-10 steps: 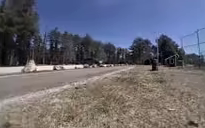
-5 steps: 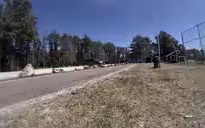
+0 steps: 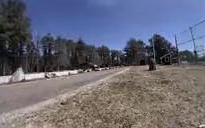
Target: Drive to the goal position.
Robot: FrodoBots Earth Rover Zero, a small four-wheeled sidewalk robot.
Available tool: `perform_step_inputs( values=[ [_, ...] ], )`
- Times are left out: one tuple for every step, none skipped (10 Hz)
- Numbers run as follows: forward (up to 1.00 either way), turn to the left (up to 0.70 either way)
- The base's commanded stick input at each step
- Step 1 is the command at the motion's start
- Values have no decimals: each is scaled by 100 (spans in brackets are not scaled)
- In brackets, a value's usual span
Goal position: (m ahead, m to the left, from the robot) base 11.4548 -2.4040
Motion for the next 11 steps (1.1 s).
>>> perform_step_inputs(
  values=[
    [70,-35],
    [70,-35],
    [70,-35],
    [70,-35],
    [70,-35],
    [70,-35],
    [70,-35],
    [70,-35],
    [70,-35],
    [70,-35],
    [70,-35]
  ],
)
